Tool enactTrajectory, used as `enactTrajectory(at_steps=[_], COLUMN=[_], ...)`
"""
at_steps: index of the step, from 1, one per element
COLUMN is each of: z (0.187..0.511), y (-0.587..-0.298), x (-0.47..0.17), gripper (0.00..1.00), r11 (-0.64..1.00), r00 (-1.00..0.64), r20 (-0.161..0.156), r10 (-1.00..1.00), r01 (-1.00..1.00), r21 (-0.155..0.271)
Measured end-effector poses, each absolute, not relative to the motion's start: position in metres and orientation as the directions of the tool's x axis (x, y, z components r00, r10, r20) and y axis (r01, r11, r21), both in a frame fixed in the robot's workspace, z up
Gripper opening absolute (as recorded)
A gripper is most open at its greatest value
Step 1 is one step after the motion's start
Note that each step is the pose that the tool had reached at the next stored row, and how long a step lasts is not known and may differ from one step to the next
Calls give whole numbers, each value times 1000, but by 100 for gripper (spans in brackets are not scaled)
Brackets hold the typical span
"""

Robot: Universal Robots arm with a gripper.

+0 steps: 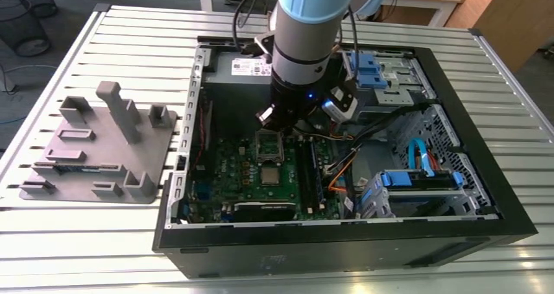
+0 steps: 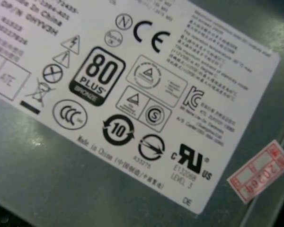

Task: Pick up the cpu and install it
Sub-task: 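Close the cpu cover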

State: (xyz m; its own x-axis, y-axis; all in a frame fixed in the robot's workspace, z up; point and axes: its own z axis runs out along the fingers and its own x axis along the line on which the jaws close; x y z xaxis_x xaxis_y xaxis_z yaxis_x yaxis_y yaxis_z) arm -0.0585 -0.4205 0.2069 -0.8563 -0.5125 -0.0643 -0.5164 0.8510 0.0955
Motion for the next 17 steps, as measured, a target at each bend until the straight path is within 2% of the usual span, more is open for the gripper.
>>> enactTrajectory(at_steps=[17], z=[222], y=[-423], x=[-59], gripper=[11], r11=[851], r00=[-856], r20=[-64], r10=[-512], r01=[-516], r21=[95])
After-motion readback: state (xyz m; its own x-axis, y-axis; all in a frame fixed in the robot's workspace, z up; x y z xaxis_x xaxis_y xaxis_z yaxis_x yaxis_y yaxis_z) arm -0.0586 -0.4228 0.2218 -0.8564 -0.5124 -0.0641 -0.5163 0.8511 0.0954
